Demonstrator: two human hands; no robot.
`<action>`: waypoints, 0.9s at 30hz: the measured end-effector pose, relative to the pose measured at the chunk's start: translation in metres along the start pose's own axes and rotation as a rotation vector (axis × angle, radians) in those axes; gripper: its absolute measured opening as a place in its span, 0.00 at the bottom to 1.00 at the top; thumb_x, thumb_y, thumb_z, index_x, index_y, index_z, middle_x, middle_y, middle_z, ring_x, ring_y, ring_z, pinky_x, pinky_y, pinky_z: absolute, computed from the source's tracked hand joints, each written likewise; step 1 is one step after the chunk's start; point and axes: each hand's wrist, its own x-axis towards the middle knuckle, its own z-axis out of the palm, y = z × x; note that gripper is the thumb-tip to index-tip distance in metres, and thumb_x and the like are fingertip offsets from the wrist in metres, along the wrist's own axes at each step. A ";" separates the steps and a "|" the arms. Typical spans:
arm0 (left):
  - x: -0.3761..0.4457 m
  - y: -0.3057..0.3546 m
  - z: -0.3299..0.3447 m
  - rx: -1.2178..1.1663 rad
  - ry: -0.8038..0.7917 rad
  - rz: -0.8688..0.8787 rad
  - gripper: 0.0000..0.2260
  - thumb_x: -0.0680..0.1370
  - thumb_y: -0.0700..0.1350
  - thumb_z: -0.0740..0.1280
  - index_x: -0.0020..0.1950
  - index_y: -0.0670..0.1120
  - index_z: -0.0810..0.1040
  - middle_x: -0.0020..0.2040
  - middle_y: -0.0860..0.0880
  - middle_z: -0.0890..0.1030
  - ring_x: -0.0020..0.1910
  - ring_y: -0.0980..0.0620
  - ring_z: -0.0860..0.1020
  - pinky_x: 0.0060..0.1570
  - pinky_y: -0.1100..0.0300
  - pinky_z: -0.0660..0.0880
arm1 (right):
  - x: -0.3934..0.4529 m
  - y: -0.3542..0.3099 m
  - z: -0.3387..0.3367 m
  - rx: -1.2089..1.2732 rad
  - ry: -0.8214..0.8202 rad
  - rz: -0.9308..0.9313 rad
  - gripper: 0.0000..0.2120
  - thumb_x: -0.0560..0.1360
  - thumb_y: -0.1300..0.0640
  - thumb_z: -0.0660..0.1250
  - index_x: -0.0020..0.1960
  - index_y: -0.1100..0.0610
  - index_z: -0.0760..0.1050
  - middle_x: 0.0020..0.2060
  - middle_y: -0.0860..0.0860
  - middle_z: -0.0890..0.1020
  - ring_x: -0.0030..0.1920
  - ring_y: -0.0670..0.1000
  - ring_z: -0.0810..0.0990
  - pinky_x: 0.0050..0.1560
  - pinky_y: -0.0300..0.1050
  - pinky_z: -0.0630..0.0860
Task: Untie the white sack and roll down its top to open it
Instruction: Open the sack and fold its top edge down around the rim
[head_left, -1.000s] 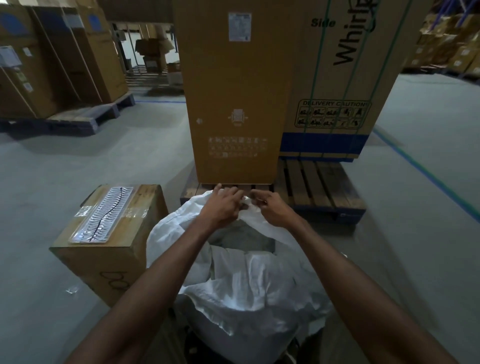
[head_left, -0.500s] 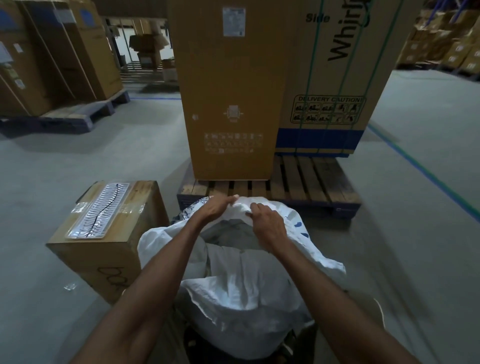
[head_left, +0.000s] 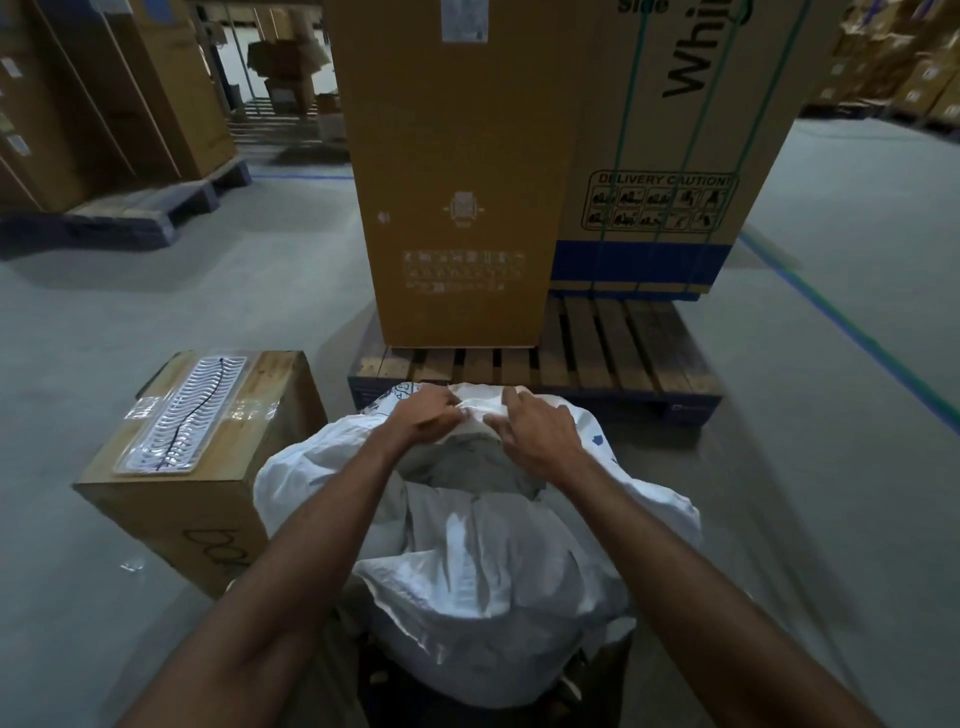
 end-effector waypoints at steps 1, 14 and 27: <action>0.001 -0.001 -0.001 -0.048 -0.022 -0.019 0.18 0.73 0.56 0.60 0.34 0.45 0.78 0.36 0.46 0.78 0.35 0.49 0.73 0.39 0.55 0.67 | -0.002 0.000 0.005 -0.023 0.037 0.011 0.21 0.83 0.40 0.55 0.64 0.54 0.72 0.59 0.57 0.81 0.56 0.59 0.81 0.49 0.54 0.74; 0.001 0.029 0.009 0.210 0.049 0.161 0.16 0.83 0.56 0.58 0.54 0.48 0.81 0.54 0.47 0.80 0.55 0.48 0.74 0.61 0.47 0.66 | 0.015 0.019 -0.023 0.556 -0.204 0.267 0.25 0.81 0.37 0.60 0.64 0.55 0.79 0.58 0.54 0.82 0.58 0.57 0.80 0.61 0.56 0.76; -0.006 0.072 0.008 -0.100 -0.023 0.220 0.11 0.83 0.51 0.61 0.47 0.49 0.81 0.46 0.46 0.83 0.43 0.48 0.77 0.44 0.48 0.76 | -0.004 0.038 -0.034 0.501 -0.170 0.192 0.19 0.83 0.45 0.60 0.56 0.57 0.83 0.47 0.56 0.85 0.45 0.53 0.82 0.46 0.53 0.78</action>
